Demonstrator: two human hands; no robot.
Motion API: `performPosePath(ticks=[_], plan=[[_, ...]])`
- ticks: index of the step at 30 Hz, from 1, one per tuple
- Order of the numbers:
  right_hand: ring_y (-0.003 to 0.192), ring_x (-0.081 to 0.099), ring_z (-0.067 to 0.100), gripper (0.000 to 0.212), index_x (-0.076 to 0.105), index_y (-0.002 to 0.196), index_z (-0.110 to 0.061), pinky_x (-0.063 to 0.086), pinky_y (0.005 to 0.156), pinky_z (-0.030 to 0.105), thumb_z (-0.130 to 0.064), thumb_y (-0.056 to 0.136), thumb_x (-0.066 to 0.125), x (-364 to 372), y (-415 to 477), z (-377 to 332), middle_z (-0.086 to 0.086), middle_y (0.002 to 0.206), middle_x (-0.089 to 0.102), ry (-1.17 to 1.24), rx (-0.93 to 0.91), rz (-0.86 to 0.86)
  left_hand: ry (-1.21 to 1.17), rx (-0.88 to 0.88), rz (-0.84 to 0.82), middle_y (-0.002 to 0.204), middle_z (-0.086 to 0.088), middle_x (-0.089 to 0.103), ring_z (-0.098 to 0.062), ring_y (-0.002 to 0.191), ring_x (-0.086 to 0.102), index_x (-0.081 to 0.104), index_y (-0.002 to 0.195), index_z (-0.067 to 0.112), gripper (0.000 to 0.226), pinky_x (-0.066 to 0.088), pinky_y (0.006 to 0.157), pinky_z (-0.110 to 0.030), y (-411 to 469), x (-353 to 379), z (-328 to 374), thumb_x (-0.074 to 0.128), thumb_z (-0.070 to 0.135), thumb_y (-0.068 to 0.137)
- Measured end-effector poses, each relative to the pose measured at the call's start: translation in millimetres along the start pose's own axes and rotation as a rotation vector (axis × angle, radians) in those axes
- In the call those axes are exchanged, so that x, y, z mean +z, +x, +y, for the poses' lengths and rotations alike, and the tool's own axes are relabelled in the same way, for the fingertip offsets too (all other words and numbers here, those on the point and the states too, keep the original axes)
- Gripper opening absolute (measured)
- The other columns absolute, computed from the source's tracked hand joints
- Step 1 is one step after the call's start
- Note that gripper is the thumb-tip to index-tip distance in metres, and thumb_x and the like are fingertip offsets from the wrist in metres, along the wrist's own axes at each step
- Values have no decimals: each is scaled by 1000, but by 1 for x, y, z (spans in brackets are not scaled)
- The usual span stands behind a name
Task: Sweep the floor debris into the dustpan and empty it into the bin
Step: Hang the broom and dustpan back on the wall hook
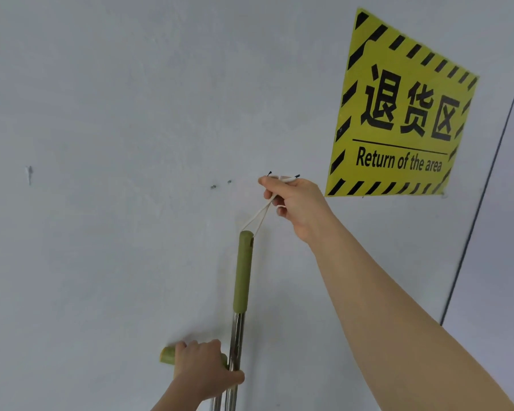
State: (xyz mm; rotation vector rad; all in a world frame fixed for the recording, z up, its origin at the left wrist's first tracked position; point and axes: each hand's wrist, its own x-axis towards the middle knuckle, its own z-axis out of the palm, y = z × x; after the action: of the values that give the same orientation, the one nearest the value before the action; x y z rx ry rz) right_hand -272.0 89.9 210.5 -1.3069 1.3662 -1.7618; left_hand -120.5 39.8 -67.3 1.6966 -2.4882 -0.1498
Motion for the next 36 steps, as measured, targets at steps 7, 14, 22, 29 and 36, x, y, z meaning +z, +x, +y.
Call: performPosePath(ticks=[7, 14, 22, 29, 36], plan=[[56, 59, 17, 19, 74, 95, -8, 58, 60, 29, -25, 89, 65, 22, 7, 2, 5, 67, 54, 6, 54, -186, -60, -77, -5, 86, 15, 65, -13, 89, 57, 55, 85, 32, 57, 29, 83, -36, -7, 0, -25, 42, 76, 52], [52, 60, 17, 23, 72, 91, -10, 58, 57, 31, -28, 94, 58, 41, 10, 5, 5, 67, 54, -68, 19, -277, -38, -139, -12, 81, 16, 60, -11, 91, 59, 54, 86, 34, 57, 28, 86, -36, -18, -6, -40, 44, 77, 50], [38, 34, 7, 19, 71, 93, -13, 38, 46, 21, -30, 91, 63, 59, 17, 7, -7, 49, 42, 184, 162, -332, -39, -169, -47, 86, 17, 66, -8, 90, 60, 53, 82, 33, 54, 29, 90, -36, -27, -9, -57, 48, 75, 49], [54, 50, 11, 18, 70, 91, -9, 47, 59, 24, 0, 88, 55, 66, 19, 9, 2, 66, 60, 292, 66, -357, 12, -158, -99, 89, 13, 54, -12, 99, 54, 53, 82, 34, 41, 29, 91, -37, -27, -10, -67, 51, 69, 60], [61, 53, 14, 35, 68, 85, -17, 48, 72, 28, 10, 89, 45, 68, 25, 11, 3, 73, 63, -43, -114, -260, -77, -163, -156, 90, 12, 58, -12, 91, 53, 57, 86, 34, 40, 34, 95, -34, -23, -19, -60, 56, 70, 70]])
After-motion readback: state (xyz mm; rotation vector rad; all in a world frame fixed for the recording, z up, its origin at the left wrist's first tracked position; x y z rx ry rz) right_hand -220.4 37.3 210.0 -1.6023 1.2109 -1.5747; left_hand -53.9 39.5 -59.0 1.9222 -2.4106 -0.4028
